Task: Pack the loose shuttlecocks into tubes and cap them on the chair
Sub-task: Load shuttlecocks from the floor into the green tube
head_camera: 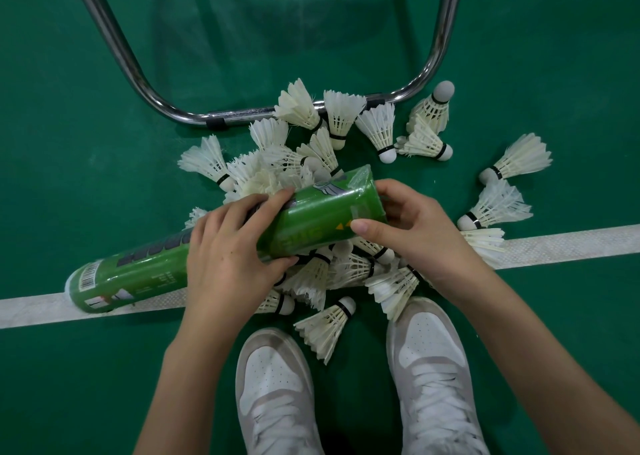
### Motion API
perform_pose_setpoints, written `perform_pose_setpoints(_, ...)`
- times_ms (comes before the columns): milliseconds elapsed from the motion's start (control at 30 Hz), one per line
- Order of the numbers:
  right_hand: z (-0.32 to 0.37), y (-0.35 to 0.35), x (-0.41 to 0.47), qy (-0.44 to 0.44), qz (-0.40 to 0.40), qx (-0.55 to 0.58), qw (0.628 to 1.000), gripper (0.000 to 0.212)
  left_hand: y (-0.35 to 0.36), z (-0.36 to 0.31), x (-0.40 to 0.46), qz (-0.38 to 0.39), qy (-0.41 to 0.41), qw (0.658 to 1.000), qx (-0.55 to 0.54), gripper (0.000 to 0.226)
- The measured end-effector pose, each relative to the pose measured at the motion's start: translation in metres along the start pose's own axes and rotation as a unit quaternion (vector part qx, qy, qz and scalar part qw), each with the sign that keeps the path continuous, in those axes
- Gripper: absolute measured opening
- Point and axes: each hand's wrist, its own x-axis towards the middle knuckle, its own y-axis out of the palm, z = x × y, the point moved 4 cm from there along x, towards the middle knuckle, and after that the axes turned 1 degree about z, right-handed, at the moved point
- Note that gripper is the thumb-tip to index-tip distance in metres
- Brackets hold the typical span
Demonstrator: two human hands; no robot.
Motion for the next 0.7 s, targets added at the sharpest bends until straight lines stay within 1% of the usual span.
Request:
perform_pose_setpoints(200, -0.0032, -0.0019, -0.0014, 0.006, 0.005, 0.016, 1.000, 0.029, 0.0006, -0.0020, -0.0008, 0.005, 0.009, 1.000, 0.000, 0.086)
perform_pose_setpoints(367, -0.0036, -0.0020, -0.0006, 0.045, 0.055, 0.051, 0.996, 0.035, -0.0003, -0.0027, -0.0028, 0.009, 0.012, 1.000, 0.000, 0.088)
perform_pose_setpoints(467, -0.0021, -0.0002, 0.0003, 0.054, 0.078, 0.056, 0.994, 0.038, -0.0003, -0.0027, -0.0024, 0.010, 0.014, 1.000, -0.001, 0.088)
perform_pose_setpoints(700, -0.0031, 0.0009, -0.0015, 0.055, 0.071, 0.055, 0.994, 0.039, -0.0001, -0.0027, -0.0022, 0.012, 0.014, 1.000, -0.001, 0.087)
